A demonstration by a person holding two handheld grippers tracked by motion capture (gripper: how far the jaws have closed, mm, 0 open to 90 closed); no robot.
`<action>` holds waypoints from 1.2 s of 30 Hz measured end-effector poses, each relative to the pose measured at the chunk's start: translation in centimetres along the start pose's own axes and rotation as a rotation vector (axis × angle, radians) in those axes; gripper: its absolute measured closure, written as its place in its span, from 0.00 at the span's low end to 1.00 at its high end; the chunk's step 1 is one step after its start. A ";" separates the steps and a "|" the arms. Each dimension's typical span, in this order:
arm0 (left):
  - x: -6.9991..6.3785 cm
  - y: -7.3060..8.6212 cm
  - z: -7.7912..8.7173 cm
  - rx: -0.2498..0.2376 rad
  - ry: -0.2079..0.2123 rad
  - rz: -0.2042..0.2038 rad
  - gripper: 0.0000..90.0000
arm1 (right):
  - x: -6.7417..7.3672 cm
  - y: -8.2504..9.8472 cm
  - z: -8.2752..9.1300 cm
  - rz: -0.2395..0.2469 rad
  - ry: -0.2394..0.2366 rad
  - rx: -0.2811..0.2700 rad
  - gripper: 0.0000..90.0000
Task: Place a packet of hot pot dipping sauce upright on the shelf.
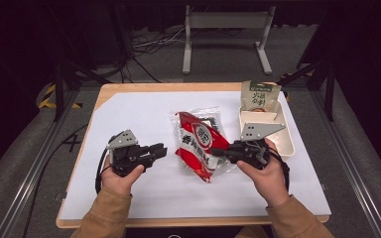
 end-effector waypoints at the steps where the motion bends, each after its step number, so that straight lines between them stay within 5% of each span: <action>1: 0.1 0.0 0.1 -0.003 -0.003 0.004 0.81 | -0.2 -0.1 0.2 0.008 0.009 0.017 1.00; 19: 1.8 0.7 1.5 -0.013 -0.053 0.036 0.79 | -4.4 -1.5 5.6 0.068 0.181 0.094 1.00; 36: 3.3 1.9 2.4 -0.007 -0.077 0.052 0.65 | -8.0 -1.6 9.3 0.068 0.268 0.112 1.00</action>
Point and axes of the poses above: each handheld gripper's, and its own axes: z roughly backward along the jaws, y roughly out of its underside, x roughly to its left, the point moved 3 cm from there along -z, roughly forward along the jaws, and after that the axes turned 12 degrees about x, right-handed, at the moved point
